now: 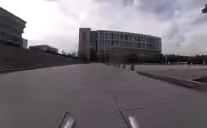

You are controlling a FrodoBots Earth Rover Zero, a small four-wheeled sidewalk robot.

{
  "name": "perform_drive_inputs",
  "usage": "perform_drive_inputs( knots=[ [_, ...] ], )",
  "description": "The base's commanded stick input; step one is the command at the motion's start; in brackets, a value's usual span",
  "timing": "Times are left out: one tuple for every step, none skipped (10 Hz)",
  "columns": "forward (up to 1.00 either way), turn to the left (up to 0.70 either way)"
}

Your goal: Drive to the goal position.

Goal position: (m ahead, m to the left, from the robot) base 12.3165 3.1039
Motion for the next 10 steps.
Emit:
perform_drive_inputs(
  knots=[
    [1.0, 0.27],
    [1.0, 0.27],
    [1.0, 0.27],
    [1.0, 0.27],
    [1.0, 0.27],
    [1.0, 0.27],
    [1.0, 0.27],
    [1.0, 0.27],
    [1.0, 0.27],
    [1.0, 0.14]
  ],
)
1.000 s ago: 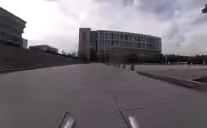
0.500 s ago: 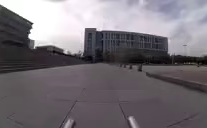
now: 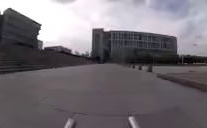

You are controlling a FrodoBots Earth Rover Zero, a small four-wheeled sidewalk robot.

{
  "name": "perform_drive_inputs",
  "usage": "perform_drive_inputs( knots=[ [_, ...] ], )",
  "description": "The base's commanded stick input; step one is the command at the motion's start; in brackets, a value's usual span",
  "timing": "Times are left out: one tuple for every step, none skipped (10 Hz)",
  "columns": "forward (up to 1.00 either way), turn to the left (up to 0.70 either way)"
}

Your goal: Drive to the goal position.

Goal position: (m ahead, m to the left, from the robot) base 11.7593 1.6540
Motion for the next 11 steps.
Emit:
perform_drive_inputs(
  knots=[
    [1.0, 0.0],
    [1.0, 0.0],
    [1.0, 0.0],
    [1.0, 0.0],
    [1.0, 0.0],
    [1.0, 0.0],
    [1.0, 0.0],
    [1.0, 0.0],
    [1.0, 0.0],
    [1.0, 0.0],
    [1.0, 0.0]
  ],
)
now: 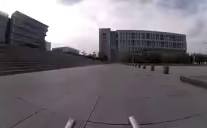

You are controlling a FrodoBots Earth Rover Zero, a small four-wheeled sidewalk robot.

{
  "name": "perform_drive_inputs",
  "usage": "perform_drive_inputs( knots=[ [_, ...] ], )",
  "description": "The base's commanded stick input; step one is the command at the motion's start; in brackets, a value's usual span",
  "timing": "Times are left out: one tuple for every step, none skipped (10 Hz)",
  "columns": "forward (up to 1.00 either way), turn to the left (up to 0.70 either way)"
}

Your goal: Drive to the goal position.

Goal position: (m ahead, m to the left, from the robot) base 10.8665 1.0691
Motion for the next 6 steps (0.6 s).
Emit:
perform_drive_inputs(
  knots=[
    [1.0, 0.0],
    [1.0, 0.0],
    [1.0, 0.0],
    [1.0, 0.0],
    [1.0, 0.0],
    [1.0, 0.0]
  ],
)
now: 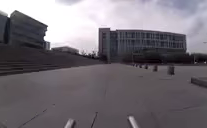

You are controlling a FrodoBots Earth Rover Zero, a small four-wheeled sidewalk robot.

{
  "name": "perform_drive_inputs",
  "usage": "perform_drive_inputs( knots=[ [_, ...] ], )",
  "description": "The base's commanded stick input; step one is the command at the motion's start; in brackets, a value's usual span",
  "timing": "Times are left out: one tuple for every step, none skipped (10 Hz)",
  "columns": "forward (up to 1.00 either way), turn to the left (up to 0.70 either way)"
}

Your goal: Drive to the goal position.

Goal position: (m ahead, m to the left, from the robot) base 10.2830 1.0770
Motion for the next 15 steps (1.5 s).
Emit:
perform_drive_inputs(
  knots=[
    [1.0, 0.0],
    [1.0, 0.0],
    [1.0, 0.0],
    [1.0, 0.0],
    [1.0, 0.0],
    [1.0, 0.05],
    [1.0, 0.26],
    [1.0, 0.27],
    [1.0, 0.15],
    [1.0, 0.0],
    [1.0, 0.0],
    [1.0, 0.0],
    [1.0, 0.0],
    [1.0, 0.0],
    [1.0, 0.0]
  ],
)
